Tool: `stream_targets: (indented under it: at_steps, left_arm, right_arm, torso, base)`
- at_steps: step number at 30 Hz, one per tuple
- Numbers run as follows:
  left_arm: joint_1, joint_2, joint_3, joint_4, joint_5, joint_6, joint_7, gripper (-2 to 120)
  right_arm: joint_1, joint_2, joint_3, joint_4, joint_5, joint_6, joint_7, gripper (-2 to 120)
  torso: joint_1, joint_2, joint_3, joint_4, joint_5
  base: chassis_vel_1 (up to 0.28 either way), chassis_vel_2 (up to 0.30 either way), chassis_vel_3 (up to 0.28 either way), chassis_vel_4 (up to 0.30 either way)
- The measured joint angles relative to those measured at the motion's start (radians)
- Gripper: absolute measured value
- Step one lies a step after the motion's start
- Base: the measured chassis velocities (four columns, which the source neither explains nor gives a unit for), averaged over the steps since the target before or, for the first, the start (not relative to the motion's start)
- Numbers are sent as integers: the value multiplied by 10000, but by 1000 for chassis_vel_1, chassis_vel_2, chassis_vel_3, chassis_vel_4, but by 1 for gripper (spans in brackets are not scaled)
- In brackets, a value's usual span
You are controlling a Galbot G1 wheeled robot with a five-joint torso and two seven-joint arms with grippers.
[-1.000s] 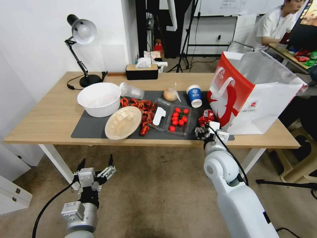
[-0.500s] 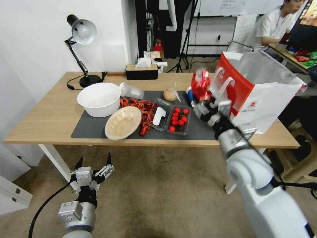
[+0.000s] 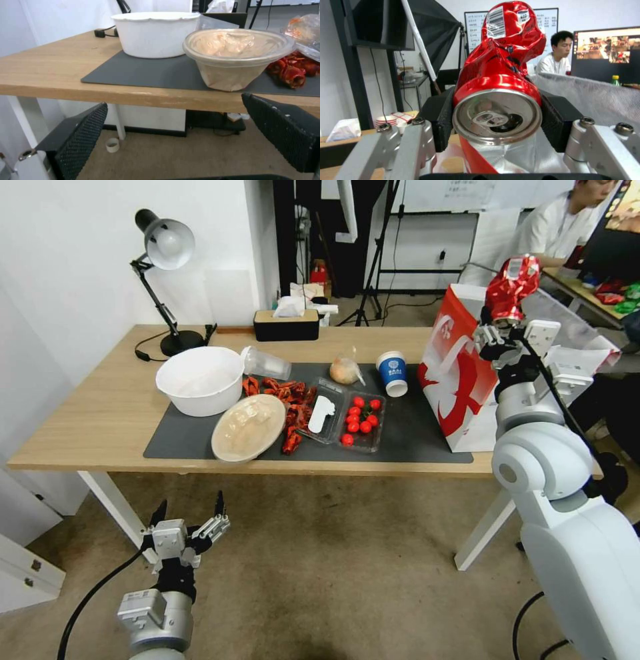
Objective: Pick up the trash from the table and place it into the takeout bag.
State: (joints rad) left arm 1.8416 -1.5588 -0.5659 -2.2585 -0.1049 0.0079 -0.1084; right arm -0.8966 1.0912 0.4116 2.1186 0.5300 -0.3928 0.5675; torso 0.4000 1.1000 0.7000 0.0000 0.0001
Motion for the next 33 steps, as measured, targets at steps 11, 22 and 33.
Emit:
stream_targets:
  at_steps: [11,22,33]
  left_arm:
    - [83,-59,21,24,91,-72,-18,100]
    - [103,-87,-15,-30,85,-73,-35,100]
    - [175,-15,-253,-43,-105,-219,212,100]
  right_arm:
    - [26,-15,29,20,0,34,-5,94]
    - [52,-170,33,400,93,305,-592,100]
    - [-2416,-376,-155,1513,-78,1036,-4230,100]
  torso:
    - [-1,-1,0,0,-1]
    - [0,-1,-1,1,-2]
    - [-1,-1,-1,-2,-1]
  base:
    - [0,0,0,0]
    - [0,0,0,0]
    - [0,0,0,0]
